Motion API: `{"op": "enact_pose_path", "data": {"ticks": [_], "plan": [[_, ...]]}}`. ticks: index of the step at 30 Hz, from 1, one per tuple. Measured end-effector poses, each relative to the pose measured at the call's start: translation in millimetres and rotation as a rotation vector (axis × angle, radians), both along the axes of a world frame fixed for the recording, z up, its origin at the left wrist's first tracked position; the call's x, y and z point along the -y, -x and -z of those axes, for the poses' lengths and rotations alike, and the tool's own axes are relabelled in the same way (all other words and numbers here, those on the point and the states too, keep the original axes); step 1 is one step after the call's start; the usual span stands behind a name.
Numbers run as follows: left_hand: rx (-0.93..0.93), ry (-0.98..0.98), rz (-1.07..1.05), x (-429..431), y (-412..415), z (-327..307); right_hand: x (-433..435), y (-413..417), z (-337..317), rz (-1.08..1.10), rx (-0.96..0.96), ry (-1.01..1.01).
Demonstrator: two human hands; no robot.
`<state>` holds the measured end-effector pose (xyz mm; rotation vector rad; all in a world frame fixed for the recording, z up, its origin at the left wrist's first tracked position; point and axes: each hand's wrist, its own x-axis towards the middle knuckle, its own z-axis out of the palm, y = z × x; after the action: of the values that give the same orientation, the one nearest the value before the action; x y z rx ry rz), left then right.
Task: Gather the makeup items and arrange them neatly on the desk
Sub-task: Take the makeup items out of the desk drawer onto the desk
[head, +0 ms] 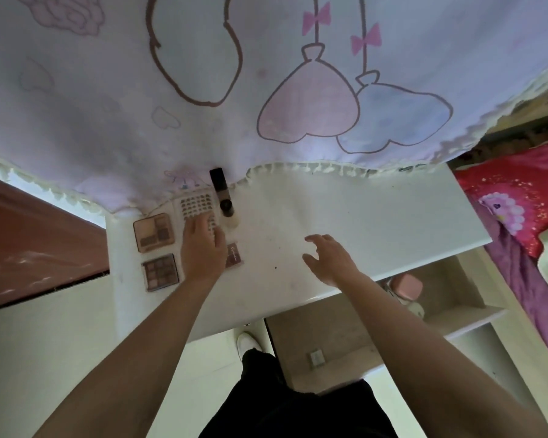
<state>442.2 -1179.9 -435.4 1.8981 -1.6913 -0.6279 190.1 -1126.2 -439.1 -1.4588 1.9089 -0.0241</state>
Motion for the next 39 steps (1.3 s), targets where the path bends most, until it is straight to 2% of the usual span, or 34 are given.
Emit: {"op": "enact_pose_path", "data": {"ticks": [3, 7, 13, 16, 21, 23, 25, 29, 34, 36, 39], "plan": [[-0.018, -0.084, 0.053, -42, 28, 12, -36, 37, 7, 0.027, -0.011, -0.037], [0.061, -0.167, 0.160, -90, 84, 24, -84, 88, 19, 0.070, 0.022, -0.072], [0.134, -0.266, 0.297, -153, 172, 55, -147, 174, 53, 0.113, -0.028, -0.132], [0.286, -0.224, 0.379, -183, 211, 80, -173, 212, 74, 0.177, -0.014, -0.156], [0.395, -0.112, 0.386, -215, 245, 113, -179, 249, 101, 0.207, -0.046, -0.016], [0.392, -0.133, 0.452, -222, 257, 129, -169, 260, 116, 0.184, -0.041, 0.021], [0.352, -0.239, 0.498, -226, 271, 142, -156, 270, 131, 0.151, -0.001, 0.025], [0.161, -0.480, 0.395, -218, 304, 167, -139, 287, 153, 0.058, -0.009, 0.028], [-0.039, -0.563, 0.289, -187, 366, 181, -154, 315, 157, 0.251, -0.028, 0.021], [-0.046, -0.548, 0.299, -174, 391, 188, -163, 329, 154, 0.263, -0.092, -0.004], [0.081, -0.533, 0.373, -157, 416, 203, -171, 344, 150, 0.263, -0.170, -0.002]]}}
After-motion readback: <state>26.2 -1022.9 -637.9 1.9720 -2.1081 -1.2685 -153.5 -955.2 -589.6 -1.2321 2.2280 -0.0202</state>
